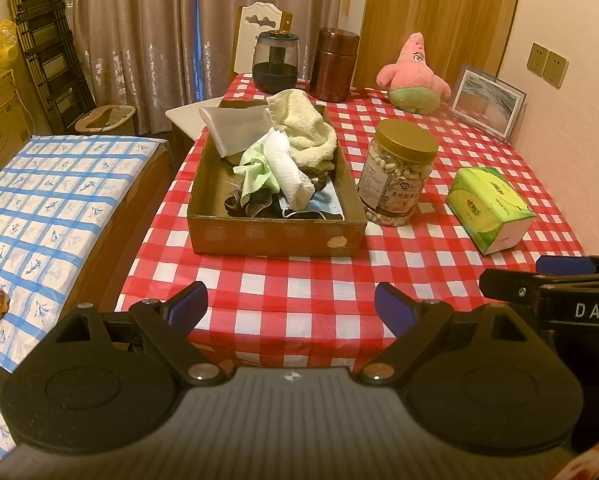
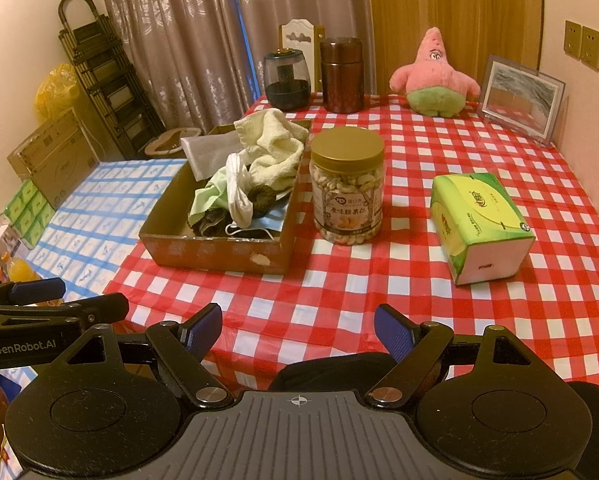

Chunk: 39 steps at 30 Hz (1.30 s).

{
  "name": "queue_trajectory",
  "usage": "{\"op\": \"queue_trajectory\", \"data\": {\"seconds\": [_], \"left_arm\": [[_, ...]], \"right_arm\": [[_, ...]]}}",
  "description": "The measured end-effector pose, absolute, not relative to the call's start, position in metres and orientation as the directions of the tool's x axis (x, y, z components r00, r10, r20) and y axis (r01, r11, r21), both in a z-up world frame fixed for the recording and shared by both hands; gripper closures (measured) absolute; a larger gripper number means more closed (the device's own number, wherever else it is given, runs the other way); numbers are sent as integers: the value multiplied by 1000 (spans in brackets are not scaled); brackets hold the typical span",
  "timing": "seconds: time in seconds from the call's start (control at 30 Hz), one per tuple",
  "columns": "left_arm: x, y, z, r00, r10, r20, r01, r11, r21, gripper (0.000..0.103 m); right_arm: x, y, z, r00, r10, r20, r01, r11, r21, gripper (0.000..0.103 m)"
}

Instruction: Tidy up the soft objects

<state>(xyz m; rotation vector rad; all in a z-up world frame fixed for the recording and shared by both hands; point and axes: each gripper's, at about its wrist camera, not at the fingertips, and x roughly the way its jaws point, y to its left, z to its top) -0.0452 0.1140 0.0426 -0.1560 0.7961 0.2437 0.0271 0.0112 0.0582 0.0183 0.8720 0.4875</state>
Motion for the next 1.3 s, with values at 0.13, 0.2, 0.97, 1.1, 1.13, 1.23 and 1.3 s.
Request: {"op": "queue_trajectory", "data": {"seconds": [0.13,0.2,0.97,1.1,1.13,1.23,1.3], "left_arm": [[-46,114,42,674,157,-722,-274,961,-48,14],[-45,114,42,674,156,-722,-274,961,-49,14],[-46,113,43,675,155,-721,-274,960,-50,14],[-46,114,43,677,154,-720,-273,961,-51,14],[-46,113,43,681,149,-717,-271,961,-57,14],[-44,108,44,690,141,-710,-275,958,-78,14],[-44,106,44,695,136,-706,-274,958,-86,14]], "right_arm": [[27,11,58,541,418,-730,-403,891,211,20],[27,12,58,541,417,-730,-403,891,211,20],[27,12,59,541,417,-731,-402,891,211,20],[27,12,59,541,417,-731,-402,891,211,20],[27,12,59,541,417,-731,-402,891,211,20],[27,12,59,541,417,-730,-403,891,210,20],[27,12,59,542,417,-730,-403,891,211,20]]}}
